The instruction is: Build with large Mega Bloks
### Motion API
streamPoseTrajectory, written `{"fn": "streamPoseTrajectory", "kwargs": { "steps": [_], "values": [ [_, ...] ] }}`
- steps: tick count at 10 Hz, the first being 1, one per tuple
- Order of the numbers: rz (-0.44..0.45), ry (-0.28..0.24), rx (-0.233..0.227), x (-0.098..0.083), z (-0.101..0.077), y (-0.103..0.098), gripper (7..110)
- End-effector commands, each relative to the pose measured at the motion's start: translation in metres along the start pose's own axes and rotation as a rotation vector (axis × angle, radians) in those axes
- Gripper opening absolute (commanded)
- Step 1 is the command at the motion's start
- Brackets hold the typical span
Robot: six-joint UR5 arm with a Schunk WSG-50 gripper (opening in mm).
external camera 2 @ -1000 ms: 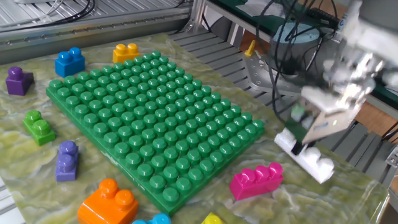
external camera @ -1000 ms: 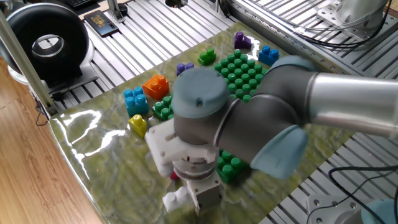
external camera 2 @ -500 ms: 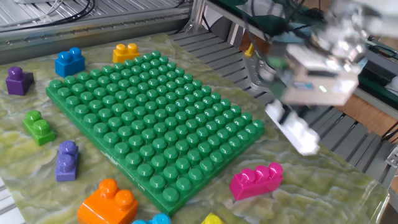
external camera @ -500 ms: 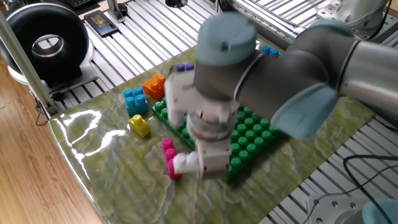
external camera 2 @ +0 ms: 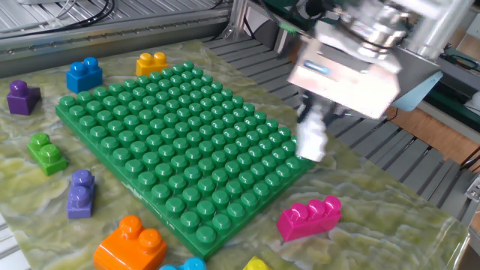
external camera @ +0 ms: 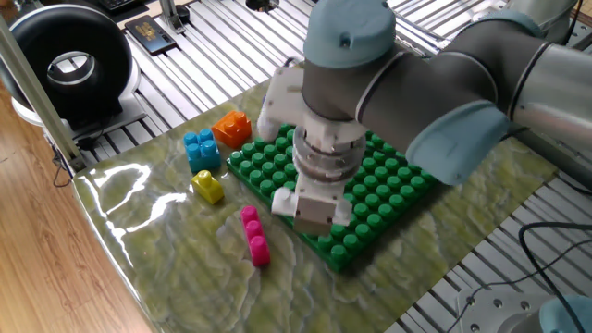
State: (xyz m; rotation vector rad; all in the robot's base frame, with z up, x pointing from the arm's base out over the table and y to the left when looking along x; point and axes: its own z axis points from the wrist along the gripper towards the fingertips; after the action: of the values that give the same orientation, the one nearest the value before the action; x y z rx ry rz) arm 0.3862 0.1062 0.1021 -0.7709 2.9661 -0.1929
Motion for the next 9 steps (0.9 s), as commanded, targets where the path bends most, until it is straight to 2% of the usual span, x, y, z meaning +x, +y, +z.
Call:
{"fn": "streamPoseTrajectory", "kwargs": {
  "steps": [1, 2, 3, 4, 5, 6, 7, 8, 9],
  "values": [
    [0.277, -0.001, -0.044, -0.002, 0.022, -0.023, 7],
    [0.291, -0.034, -0.040, -0.011, 0.027, -0.031, 7],
    [0.312, -0.040, -0.053, -0.018, 0.027, -0.029, 7],
    [0.345, -0.027, -0.084, -0.022, 0.027, -0.021, 7],
    [0.344, 0.001, -0.102, -0.016, 0.028, -0.016, 7],
    [0.360, 0.019, -0.104, -0.011, 0.027, -0.015, 7],
    [0.284, 0.041, -0.093, -0.005, 0.028, -0.021, 7],
    [0.255, 0.053, -0.109, -0.004, 0.028, -0.020, 7],
    [0.294, 0.029, -0.067, -0.009, 0.030, -0.034, 7]
  ]
}}
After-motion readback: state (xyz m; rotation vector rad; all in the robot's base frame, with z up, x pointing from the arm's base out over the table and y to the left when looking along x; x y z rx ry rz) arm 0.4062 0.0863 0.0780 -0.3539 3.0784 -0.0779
